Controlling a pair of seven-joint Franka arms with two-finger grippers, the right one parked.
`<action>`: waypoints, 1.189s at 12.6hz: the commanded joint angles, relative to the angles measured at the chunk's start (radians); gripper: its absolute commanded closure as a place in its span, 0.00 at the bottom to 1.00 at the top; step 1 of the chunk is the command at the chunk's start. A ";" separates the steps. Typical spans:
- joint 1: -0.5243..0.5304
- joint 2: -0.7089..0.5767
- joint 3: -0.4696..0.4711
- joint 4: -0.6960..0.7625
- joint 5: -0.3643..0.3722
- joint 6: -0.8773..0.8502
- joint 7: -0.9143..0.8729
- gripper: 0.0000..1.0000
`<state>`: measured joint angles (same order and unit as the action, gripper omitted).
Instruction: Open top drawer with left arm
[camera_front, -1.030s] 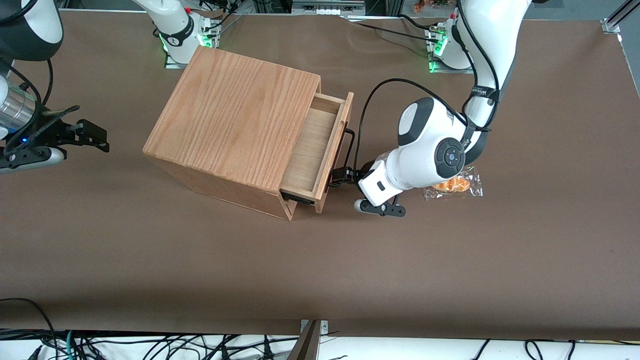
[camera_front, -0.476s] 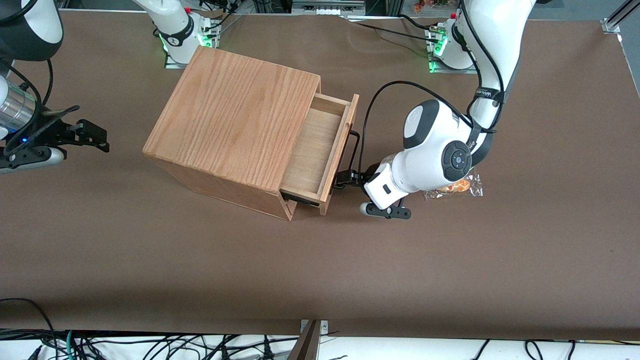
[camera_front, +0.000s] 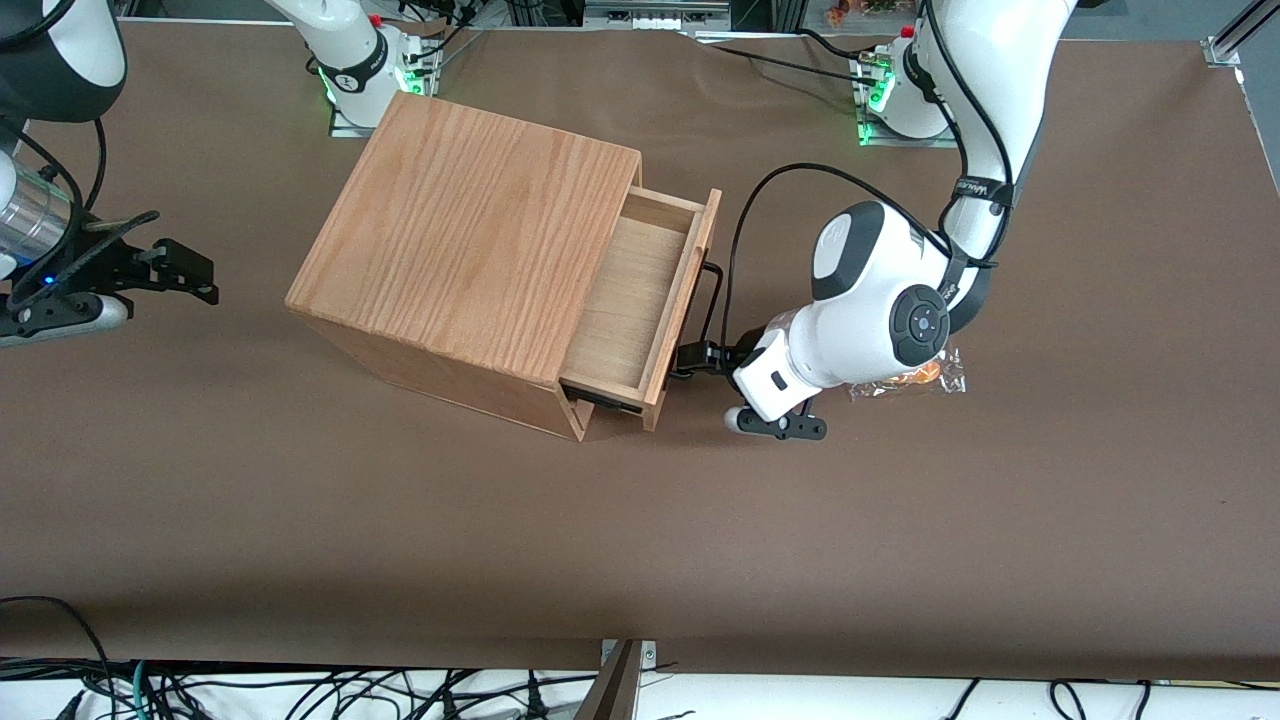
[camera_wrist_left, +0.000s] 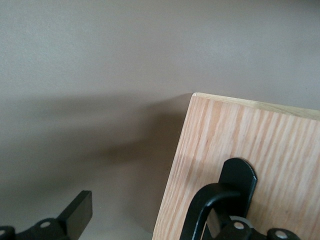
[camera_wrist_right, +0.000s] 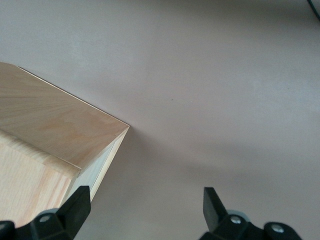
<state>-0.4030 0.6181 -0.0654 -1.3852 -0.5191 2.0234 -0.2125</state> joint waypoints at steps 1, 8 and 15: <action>0.023 0.006 0.006 0.032 -0.002 -0.008 0.001 0.00; 0.041 -0.020 0.004 0.058 -0.016 -0.089 -0.018 0.00; 0.150 -0.028 0.003 0.113 -0.009 -0.225 -0.012 0.00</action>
<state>-0.3022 0.5971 -0.0599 -1.2949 -0.5191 1.8530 -0.2257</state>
